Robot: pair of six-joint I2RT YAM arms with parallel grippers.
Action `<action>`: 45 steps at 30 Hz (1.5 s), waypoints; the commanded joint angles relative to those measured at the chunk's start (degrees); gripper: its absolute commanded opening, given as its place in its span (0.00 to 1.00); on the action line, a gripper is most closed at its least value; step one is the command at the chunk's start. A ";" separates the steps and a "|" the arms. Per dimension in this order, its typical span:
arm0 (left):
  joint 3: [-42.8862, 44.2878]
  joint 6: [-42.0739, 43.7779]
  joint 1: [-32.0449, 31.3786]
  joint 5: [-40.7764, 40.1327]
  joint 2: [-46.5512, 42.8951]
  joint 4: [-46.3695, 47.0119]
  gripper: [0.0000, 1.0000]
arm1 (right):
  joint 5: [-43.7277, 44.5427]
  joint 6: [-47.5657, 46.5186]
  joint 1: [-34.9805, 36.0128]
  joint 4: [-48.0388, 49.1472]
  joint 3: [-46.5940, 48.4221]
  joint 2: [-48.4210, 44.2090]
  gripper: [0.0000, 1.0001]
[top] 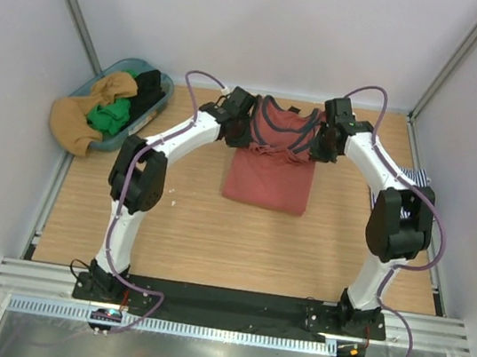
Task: Fold and stack the tank tops
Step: Fold the tank top
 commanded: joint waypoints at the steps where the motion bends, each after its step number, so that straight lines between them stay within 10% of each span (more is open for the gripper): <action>1: 4.56 1.25 1.53 1.38 2.32 2.33 0.12 | -1.22 -0.56 -1.43 4.18 3.74 3.23 0.13; 5: 4.74 1.25 3.55 0.76 3.91 3.83 0.62 | -0.69 0.23 -2.92 5.77 5.16 6.15 0.45; 7: 2.03 2.48 3.91 -0.11 1.11 3.92 0.75 | -0.78 0.31 -2.92 8.65 1.49 1.36 0.69; 10: -7.97 2.57 3.82 -0.47 -7.31 7.68 0.87 | -0.60 1.02 -2.84 11.66 -8.88 -5.52 0.75; 20: -37.07 -1.64 0.57 7.43 -21.84 18.50 0.81 | -15.71 0.58 -2.93 18.25 -35.16 -20.92 0.63; 28: -41.14 -2.00 -1.19 10.60 -19.03 22.90 0.75 | -20.90 -0.39 -2.93 22.82 -40.90 -19.08 0.62; 38: -43.68 -4.02 -2.07 11.57 -16.92 23.69 0.61 | -22.31 -0.30 -2.92 24.06 -42.75 -16.97 0.32; 42: -45.00 -4.37 -2.33 11.75 -17.01 24.04 0.59 | -22.66 -0.21 -2.84 24.23 -42.48 -16.17 0.06; 45: -45.36 -4.37 -2.59 11.66 -17.01 24.05 0.42 | -21.79 -0.30 -2.93 23.18 -42.04 -16.17 0.01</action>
